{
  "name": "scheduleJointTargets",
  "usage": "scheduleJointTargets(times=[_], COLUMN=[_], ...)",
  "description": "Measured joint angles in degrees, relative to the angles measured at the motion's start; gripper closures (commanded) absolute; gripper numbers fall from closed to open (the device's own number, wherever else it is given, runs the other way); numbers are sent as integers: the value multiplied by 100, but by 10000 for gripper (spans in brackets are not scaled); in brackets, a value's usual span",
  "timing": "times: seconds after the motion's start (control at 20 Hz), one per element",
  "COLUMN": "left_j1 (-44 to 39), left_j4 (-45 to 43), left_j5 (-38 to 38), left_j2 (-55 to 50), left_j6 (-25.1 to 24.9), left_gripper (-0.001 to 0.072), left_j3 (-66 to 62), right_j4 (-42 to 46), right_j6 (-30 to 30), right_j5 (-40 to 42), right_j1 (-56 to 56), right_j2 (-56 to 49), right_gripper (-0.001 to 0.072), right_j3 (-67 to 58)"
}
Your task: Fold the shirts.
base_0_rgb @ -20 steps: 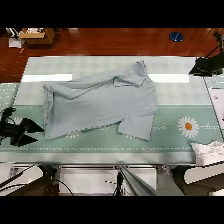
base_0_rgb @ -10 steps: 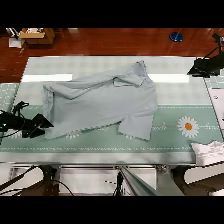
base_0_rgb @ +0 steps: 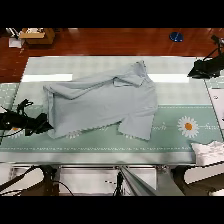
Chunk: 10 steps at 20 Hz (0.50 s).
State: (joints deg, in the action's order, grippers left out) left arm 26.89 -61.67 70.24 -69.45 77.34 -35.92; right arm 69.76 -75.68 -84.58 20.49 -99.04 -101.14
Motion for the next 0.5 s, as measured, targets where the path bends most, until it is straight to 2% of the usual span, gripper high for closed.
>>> scheduleJointTargets(times=[0.1, 0.15, 0.2, 0.5], left_j1=[-9, -9, -11, -9], left_j4=[9, 15, 15, 22], left_j5=[26, 48, 79, 273], left_j2=[0, 0, 0, 2], left_j6=[-42, -66, -101, -348], left_gripper=[687, 687, 687, 687], left_j3=[0, -2, 0, 0], right_j4=[17, -68, -199, -960], right_j6=[0, 0, -2, 116], right_j5=[-120, -179, -236, -107], right_j1=[94, 140, 184, -15], right_j2=[2, 0, 2, 0], right_gripper=[356, 335, 276, 277], right_j3=[260, 448, 684, 2065])
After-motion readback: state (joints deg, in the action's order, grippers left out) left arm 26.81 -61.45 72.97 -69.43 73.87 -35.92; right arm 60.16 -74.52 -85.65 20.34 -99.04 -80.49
